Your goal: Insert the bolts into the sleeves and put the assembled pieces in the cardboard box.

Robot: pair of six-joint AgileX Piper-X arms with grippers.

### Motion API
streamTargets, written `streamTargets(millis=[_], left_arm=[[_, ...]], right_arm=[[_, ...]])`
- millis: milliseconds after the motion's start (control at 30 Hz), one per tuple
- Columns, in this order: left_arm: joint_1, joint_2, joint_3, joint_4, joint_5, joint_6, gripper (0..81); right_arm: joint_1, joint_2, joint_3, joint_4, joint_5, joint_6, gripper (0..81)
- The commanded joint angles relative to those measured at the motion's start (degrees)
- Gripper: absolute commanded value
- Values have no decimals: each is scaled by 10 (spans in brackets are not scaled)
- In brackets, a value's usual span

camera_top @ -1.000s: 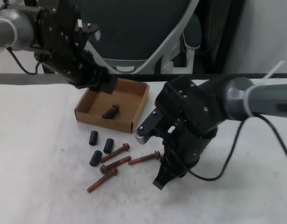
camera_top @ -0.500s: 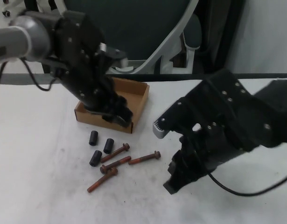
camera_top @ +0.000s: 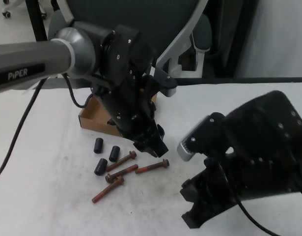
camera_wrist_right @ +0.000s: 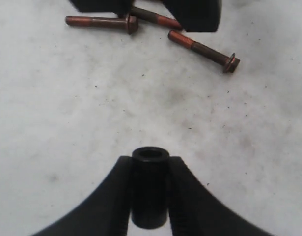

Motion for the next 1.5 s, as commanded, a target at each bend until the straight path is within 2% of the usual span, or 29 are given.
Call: streamTargets(millis=[0,200,400,633,900,1233,1467], left_arm=[[-3,-11,1,-8,-23,-1,461],[-3,-11,1,-15,-30,9,461],[-4,-11,1,-26,-30,9,461],[-4,-11,2,-38,-30,9,461],[-4,-6,2,-55,-30,9,461],[-4,66,2,-70,-32,13,461],[-4,88,1,-86,-25,13,461]], right_arm=[[25,-51,34,-45,-8,15,2],[57,-106,57,-66,-8,28,2],[70,-138,57,-66,-8,27,2],[73,-150,57,-66,-10,38,2],[110,-151,64,-64,-4,38,2],[157,-156,79,-62,54,41,2],[177,-192,102,-66,61,52,2]])
